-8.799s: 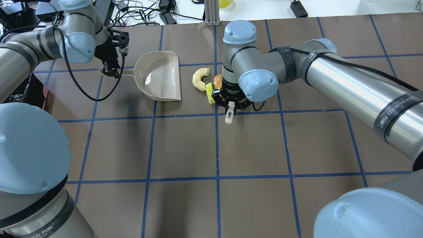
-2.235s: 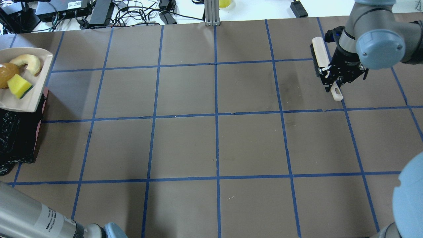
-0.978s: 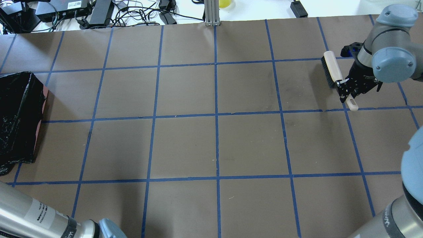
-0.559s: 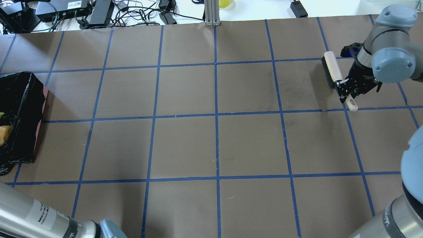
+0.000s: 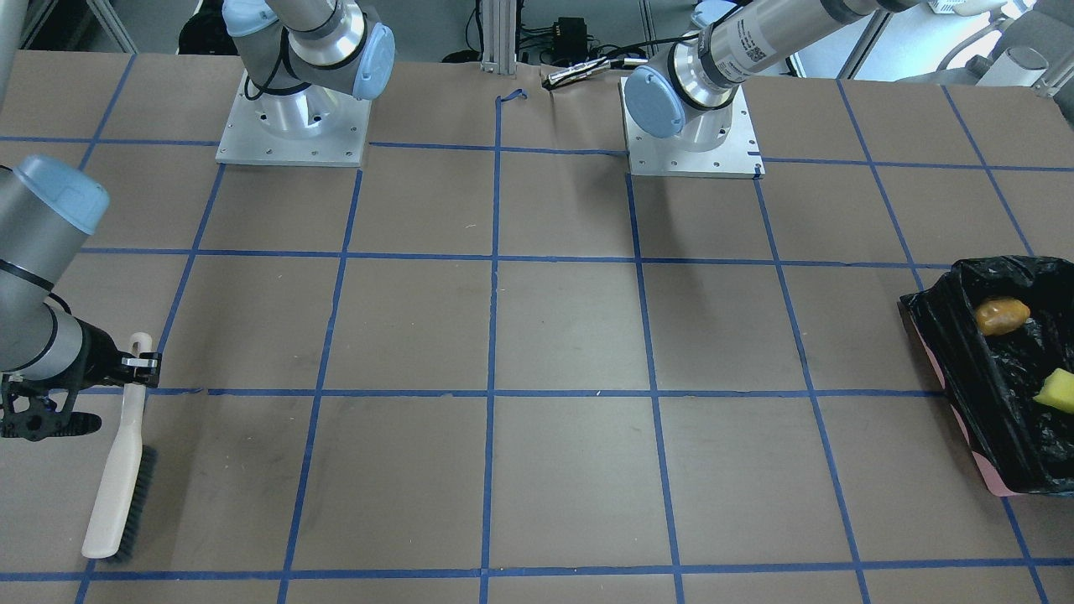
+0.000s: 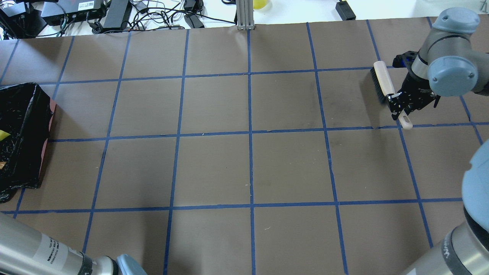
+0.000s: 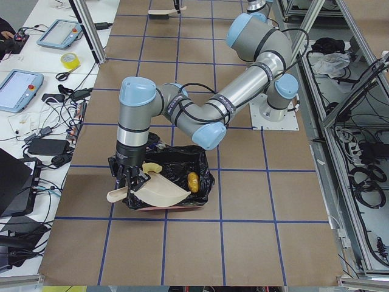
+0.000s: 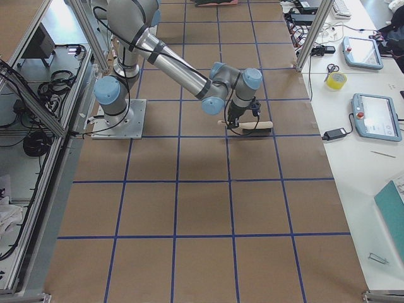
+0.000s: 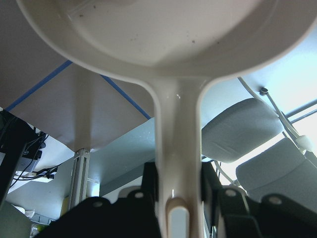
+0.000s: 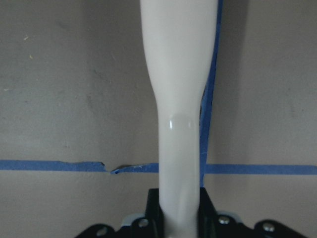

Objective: Sweep and dump trash into bin
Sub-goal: 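Tip the dustpan over the black bin with the left gripper to dump the items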

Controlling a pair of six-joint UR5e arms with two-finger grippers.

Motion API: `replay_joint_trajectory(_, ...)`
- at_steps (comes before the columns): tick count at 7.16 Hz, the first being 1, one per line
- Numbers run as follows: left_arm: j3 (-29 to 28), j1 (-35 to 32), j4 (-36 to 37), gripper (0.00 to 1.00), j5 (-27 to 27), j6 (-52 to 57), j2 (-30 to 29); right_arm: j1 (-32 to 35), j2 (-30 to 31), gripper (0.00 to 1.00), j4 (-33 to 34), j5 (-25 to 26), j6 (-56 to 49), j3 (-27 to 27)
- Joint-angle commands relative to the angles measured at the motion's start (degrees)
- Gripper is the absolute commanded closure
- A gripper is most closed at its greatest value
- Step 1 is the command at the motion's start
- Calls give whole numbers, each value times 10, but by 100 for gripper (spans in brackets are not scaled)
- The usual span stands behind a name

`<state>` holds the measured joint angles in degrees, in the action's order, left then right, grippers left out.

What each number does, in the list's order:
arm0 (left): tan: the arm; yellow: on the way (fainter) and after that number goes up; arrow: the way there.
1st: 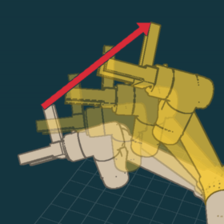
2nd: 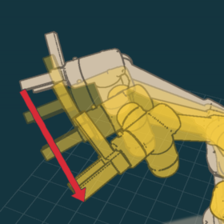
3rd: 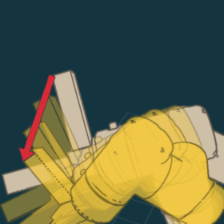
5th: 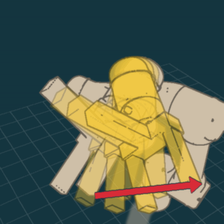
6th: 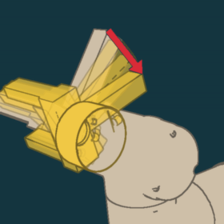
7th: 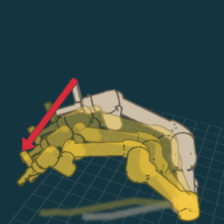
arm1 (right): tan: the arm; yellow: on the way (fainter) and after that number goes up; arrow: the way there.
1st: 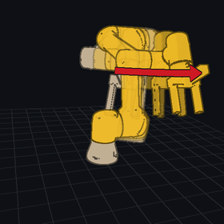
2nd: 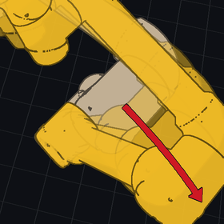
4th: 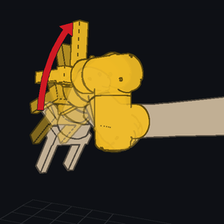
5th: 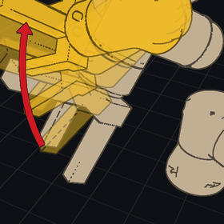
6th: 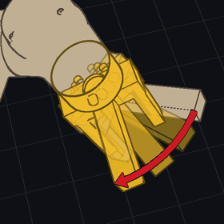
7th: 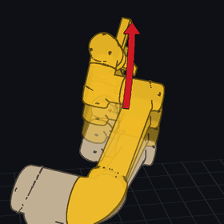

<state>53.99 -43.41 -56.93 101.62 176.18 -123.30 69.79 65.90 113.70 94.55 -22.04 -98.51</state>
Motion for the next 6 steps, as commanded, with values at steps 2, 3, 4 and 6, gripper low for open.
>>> replay_joint_trajectory(2,40,-40,104,100,59,7,21,0,4,0,-4,2,1,17)
replay_joint_trajectory(3,50,-41,110,100,60,6,26,0,12,0,-13,2,1,31)
replay_joint_trajectory(4,72,-44,134,100,63,9,38,0,34,0,-22,9,0,35)
replay_joint_trajectory(6,115,-44,152,100,69,9,60,1,104,0,-98,17,6,36)
